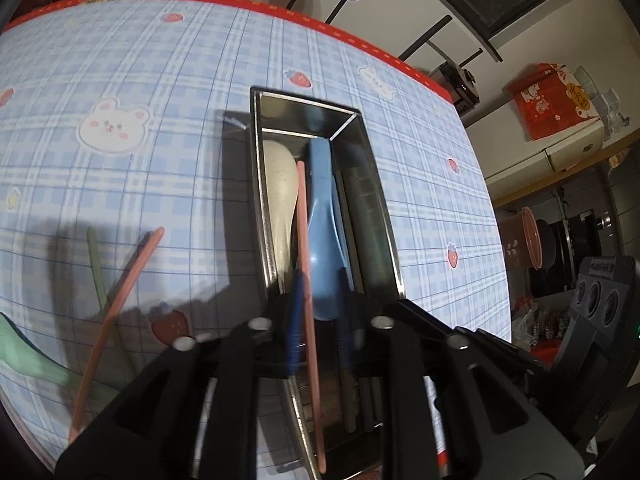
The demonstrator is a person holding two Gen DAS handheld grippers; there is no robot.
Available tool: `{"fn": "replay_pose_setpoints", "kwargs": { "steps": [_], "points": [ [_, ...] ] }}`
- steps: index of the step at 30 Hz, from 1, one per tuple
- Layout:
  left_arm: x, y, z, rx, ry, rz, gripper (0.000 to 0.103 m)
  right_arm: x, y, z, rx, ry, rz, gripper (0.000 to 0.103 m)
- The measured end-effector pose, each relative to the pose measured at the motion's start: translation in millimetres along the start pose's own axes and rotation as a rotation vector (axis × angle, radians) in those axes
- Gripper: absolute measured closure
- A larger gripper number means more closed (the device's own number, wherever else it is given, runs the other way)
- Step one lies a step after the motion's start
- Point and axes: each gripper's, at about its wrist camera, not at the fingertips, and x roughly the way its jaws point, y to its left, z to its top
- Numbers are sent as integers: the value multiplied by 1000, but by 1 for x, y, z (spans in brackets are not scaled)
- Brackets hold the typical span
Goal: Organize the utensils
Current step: 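Open both tools to release the chopsticks in the basket, then move left tool toward pink spoon while right tool approaches pink chopstick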
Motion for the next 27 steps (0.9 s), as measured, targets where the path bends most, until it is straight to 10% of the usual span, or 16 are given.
{"fn": "replay_pose_setpoints", "kwargs": {
  "steps": [7, 9, 12, 27],
  "points": [
    [-47, 2, 0, 51, -104, 25, 40, -33, 7, -8, -28, -74, -38, 38],
    [-61, 7, -3, 45, -127, 47, 16, -42, 10, -12, -34, -88, -54, 24],
    [-83, 19, -10, 16, -167, 71, 10, -52, 14, -20, -47, -101, -66, 11],
    [-157, 110, -96, -30, -202, 361, 6, -57, 70, -98, -135, -46, -109, 6]
  ]
}}
